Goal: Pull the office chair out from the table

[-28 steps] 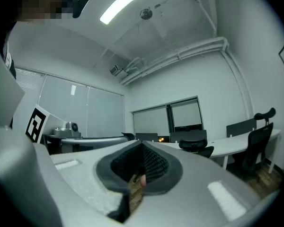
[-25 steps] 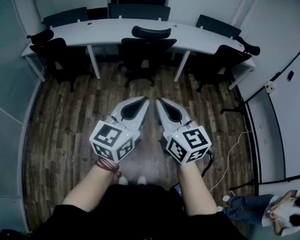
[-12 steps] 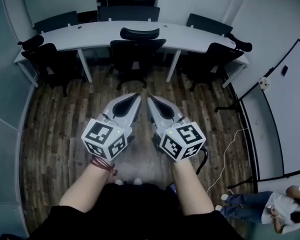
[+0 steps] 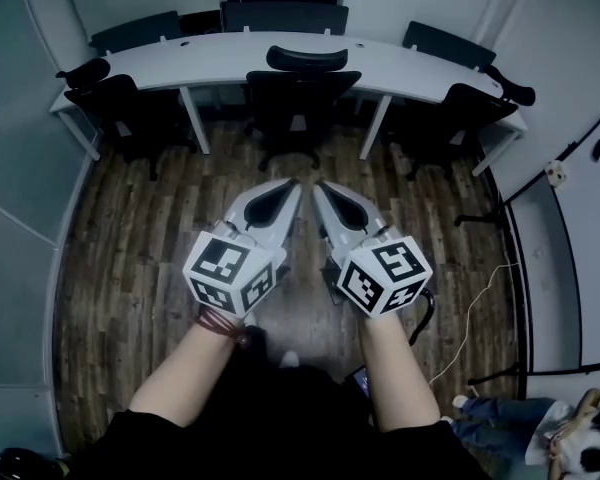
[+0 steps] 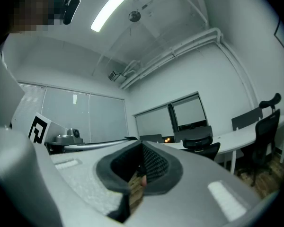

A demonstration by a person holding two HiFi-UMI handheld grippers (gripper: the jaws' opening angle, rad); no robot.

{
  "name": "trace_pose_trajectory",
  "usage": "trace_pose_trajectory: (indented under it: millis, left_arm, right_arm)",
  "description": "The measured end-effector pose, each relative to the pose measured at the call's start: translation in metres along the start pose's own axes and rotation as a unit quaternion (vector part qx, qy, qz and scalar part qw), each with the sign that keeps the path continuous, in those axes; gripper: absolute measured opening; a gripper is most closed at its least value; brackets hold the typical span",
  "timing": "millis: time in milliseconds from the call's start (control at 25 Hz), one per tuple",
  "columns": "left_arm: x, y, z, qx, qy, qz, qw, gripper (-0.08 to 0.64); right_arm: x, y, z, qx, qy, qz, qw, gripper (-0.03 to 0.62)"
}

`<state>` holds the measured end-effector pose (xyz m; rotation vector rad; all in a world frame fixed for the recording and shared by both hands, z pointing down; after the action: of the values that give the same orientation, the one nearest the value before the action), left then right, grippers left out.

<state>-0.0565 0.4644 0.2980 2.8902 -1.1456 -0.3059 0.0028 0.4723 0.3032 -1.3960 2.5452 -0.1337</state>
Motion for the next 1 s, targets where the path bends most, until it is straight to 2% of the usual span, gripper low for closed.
trace_pose_trajectory:
  millis: [280,560,1000]
  left_arm:
    - [0.015,0.049,-0.007,-0.004,0.000,0.005,1.0000,0.003]
    - [0.060,0.113,-0.008,-0.005,-0.003,-0.006,1.0000,0.003]
    - [0.128,0.224,-0.006,0.004,0.007,-0.032,0.9995,0.003]
  right_arm:
    - [0.049,-0.009,-0.010,-0.008,0.010,-0.003,1.000,0.002]
    - [0.119,-0.036,-0.011,-0.027,0.019,-0.008,0.999,0.002]
    - [0.239,-0.079,-0.017,-0.030,0.013,-0.052,0.998,0.000]
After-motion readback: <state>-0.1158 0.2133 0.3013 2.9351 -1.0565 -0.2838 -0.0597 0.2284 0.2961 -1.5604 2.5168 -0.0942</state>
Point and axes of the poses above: the fingertips, and each gripper's own axes: x forward along the fingers, y to its left, z out of its top, the point moved 2 cm from there along -x, backward along the fingers, and after that the axes turned 8 degrees about -y, right-handed, at the moved point
